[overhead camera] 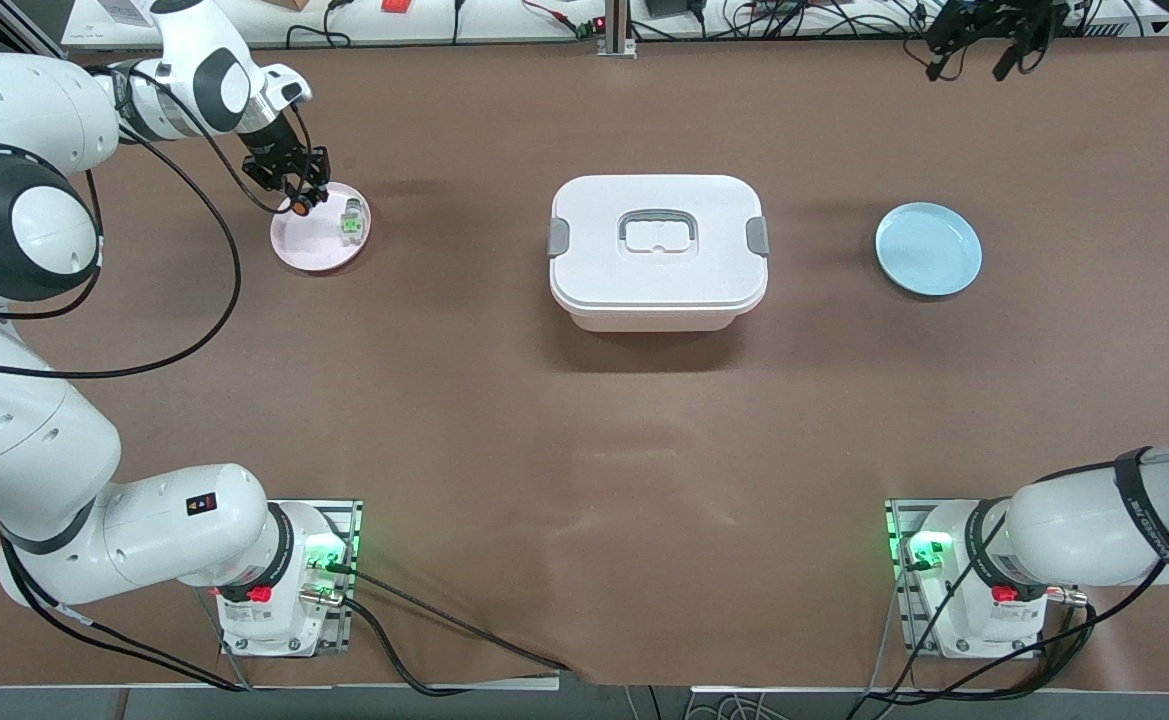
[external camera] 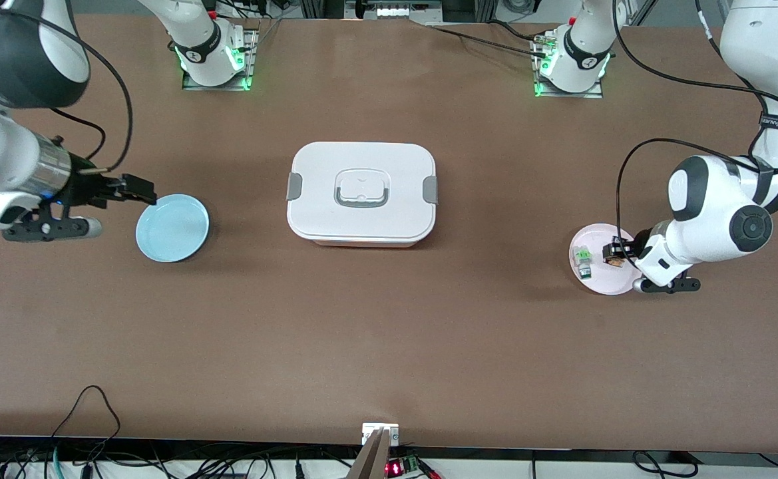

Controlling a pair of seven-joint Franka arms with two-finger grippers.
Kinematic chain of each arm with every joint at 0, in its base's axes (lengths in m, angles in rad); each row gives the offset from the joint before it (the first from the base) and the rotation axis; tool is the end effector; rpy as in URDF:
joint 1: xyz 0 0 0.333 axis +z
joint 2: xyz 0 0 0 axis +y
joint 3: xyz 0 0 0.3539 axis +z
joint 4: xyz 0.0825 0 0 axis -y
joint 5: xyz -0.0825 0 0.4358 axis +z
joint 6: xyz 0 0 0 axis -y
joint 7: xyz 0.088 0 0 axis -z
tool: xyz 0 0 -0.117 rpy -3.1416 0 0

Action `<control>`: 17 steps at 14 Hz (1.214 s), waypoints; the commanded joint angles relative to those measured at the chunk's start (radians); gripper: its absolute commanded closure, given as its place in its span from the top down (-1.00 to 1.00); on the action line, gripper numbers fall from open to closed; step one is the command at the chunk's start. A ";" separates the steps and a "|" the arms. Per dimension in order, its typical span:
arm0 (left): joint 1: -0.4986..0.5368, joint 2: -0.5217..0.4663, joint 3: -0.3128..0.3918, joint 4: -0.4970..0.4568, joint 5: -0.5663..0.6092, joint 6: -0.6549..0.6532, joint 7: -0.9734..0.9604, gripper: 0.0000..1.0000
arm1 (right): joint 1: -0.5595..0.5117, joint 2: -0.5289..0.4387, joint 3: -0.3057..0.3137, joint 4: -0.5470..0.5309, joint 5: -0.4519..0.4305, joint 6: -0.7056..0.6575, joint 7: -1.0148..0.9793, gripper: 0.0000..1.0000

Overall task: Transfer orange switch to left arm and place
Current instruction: 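Carry the switch with the left gripper over the white plate, then lower the switch onto the white plate with the left gripper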

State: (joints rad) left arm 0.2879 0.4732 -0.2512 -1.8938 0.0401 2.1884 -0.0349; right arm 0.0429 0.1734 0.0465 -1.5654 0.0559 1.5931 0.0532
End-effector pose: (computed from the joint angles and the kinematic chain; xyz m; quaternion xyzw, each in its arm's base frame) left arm 0.6649 0.0327 0.2349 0.9953 0.0313 -0.0813 0.0424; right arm 0.6529 0.0628 0.5476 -0.9967 -0.0153 0.0747 0.0266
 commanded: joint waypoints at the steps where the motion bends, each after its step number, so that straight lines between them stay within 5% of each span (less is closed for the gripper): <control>1: -0.009 0.022 0.017 0.013 0.021 0.019 0.032 -1.00 | 0.034 -0.060 -0.039 -0.002 -0.016 -0.041 0.033 1.00; 13: -0.024 0.074 0.046 0.005 0.069 0.076 0.032 -1.00 | -0.023 -0.167 -0.011 0.005 -0.022 -0.097 0.036 1.00; 15: -0.024 0.071 0.047 -0.011 0.069 0.074 0.032 0.99 | -0.023 -0.164 -0.011 0.008 -0.022 -0.091 0.036 1.00; 17: -0.024 0.065 0.047 -0.022 0.069 0.074 0.030 1.00 | -0.023 -0.163 -0.011 0.010 -0.024 -0.088 0.034 1.00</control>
State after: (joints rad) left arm 0.2750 0.5473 -0.2172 -1.9002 0.0811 2.2591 -0.0131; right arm 0.0318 0.0138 0.0223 -1.5633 0.0435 1.5092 0.0768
